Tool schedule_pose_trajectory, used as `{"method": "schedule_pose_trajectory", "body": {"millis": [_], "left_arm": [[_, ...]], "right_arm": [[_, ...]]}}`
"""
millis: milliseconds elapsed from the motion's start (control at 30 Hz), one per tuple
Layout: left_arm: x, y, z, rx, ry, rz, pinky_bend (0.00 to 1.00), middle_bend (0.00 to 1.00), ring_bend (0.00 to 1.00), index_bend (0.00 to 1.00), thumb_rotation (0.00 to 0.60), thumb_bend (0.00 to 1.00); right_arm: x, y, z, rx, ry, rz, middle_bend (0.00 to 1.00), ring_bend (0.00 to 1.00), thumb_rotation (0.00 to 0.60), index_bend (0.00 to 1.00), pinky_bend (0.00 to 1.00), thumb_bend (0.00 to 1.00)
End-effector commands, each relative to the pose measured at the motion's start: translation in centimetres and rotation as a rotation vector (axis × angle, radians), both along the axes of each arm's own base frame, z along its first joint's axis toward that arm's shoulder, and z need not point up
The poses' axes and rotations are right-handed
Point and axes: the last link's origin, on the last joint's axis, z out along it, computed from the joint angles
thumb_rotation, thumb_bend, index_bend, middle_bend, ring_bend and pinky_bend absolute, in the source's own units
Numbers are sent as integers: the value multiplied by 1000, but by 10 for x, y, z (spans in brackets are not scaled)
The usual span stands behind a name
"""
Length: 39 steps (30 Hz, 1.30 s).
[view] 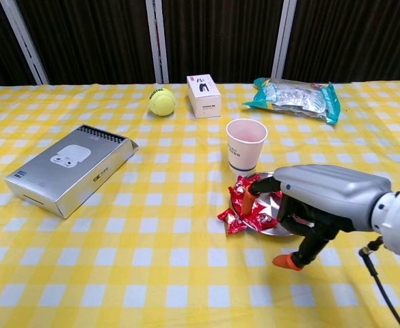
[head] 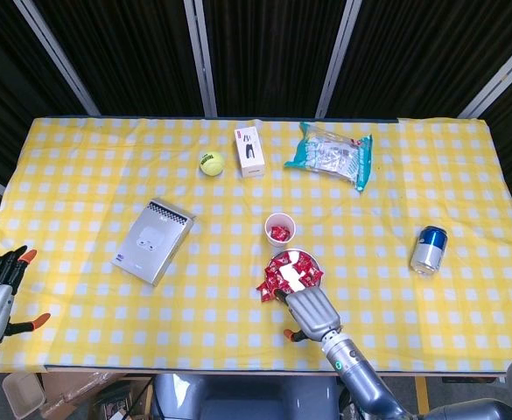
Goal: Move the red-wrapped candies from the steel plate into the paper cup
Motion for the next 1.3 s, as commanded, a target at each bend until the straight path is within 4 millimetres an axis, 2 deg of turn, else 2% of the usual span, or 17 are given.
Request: {"method": "schedule_pose_trajectory", "body": {"millis": [33, 300, 467, 767, 1000, 1300], "left_arm": [[0, 0, 0, 1, 0, 2, 0, 0, 0, 0, 600, 3], [-1, 1, 0, 0, 4, 8, 0, 0, 0, 0, 600, 2], [-1, 1, 0, -4, 2, 13, 0, 0, 0, 0, 600, 3], [-1, 2, 0, -9, -3, 16, 0, 0, 0, 0, 600, 2], [-1, 2, 0, -12, -8, 16, 0, 0, 0, 0, 600, 2], [0, 2, -1, -14, -11, 16, 0, 0, 0, 0, 600, 3]], "right_arm": [[6, -2, -6, 4, -15, 35, 883, 990, 600, 322, 1000, 289], [11, -17, -19, -24, 15, 125, 883, 989, 600, 322, 1000, 289], [15, -30, -31, -108, 101, 267, 884, 989, 600, 322, 1000, 293], [15, -33, -41, -104, 106, 262, 884, 989, 600, 337, 1000, 322], [14, -38, -49, -115, 124, 266, 884, 990, 600, 368, 1000, 386], [7, -46, -57, -131, 165, 252, 883, 989, 600, 368, 1000, 390]]}}
